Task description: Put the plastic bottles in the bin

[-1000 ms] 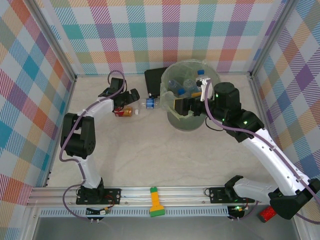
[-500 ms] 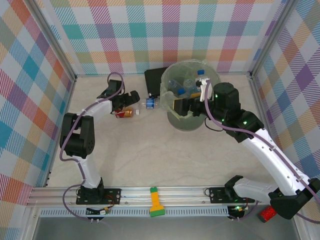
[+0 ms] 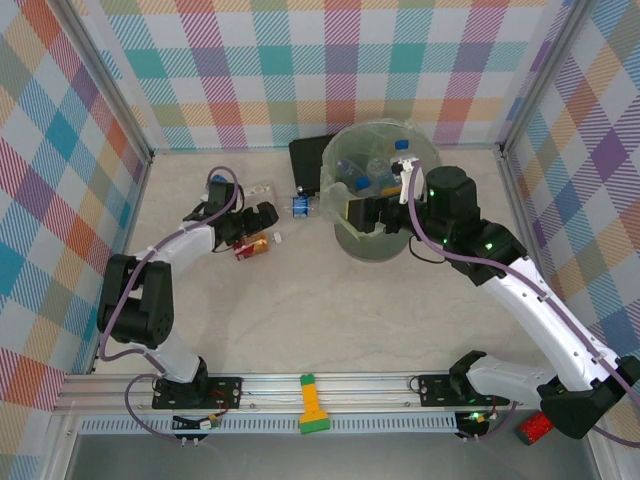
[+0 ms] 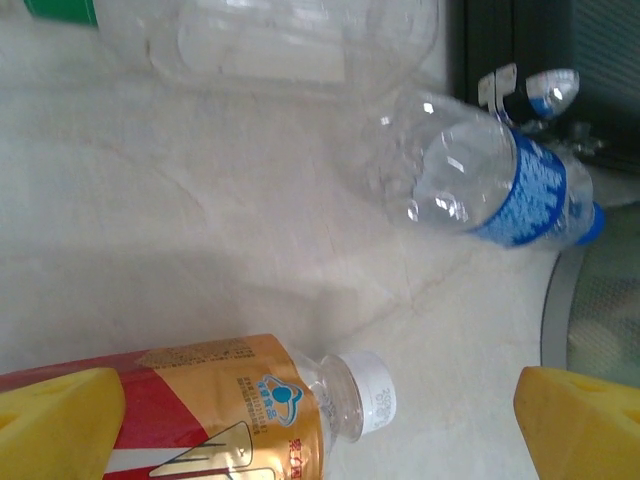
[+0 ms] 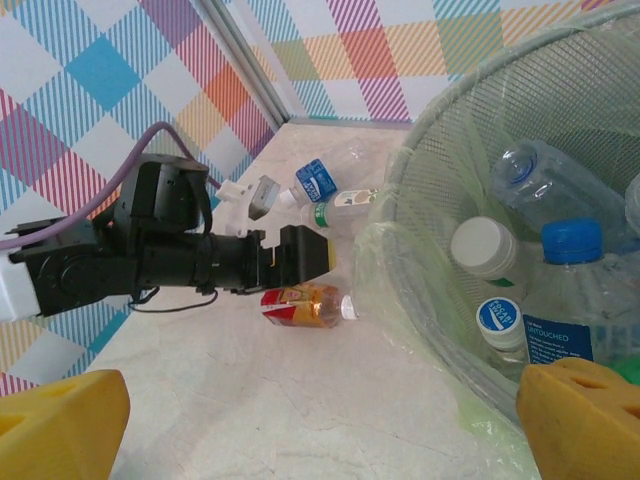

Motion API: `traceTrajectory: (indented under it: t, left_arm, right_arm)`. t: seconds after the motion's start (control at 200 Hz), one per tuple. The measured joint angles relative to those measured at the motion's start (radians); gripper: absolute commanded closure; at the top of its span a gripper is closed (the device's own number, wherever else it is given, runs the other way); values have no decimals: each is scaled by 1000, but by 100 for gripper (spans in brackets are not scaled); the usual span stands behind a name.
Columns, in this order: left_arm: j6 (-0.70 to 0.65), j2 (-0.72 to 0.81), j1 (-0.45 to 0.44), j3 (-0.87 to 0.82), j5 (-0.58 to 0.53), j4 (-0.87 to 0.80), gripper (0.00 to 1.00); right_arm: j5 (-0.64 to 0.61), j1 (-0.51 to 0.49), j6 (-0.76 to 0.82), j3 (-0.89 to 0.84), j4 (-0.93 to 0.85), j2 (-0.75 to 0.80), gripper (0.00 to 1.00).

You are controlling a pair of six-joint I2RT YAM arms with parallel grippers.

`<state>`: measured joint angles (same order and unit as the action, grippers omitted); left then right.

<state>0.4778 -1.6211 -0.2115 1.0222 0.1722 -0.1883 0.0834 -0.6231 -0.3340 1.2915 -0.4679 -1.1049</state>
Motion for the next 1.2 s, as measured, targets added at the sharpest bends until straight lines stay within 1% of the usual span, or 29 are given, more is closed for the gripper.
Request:
traceTrajectory:
  t: [0.145,0.245,0.58,0.68,0.795,0.92,1.04,1.2]
  left_arm:
    - [29,72,-38,-53,-3,-31,0]
    - [27,97,-48,-56,-36,-49,0]
    - [-27,41,-45,10,-129,-79,0]
    - [-34,25,-43,-4,-127,-81,0]
    - [-34,47,-44,-59,-98,-85,0]
    - [-34,89,-66,-95,-76,-113,0]
    - [-41,125,-108,-98,-78,-138,0]
    - [-60,134,-173,-98,-141,-195,0]
  right_arm:
    - [0,-1,-3,-6,3,1,1]
    - [1,-2,-3,-6,3,1,1]
    - [0,-6,-3,-22,3,6,1]
    - [-3,-6,-3,-23,3,13,1]
    - [-3,-6,-3,-23,4,18,1]
    - [-3,-6,-3,-27,13,18,1]
    - [-3,-6,-10,-41,21,18,1]
    - [-2,-6,-19,-54,24,18,1]
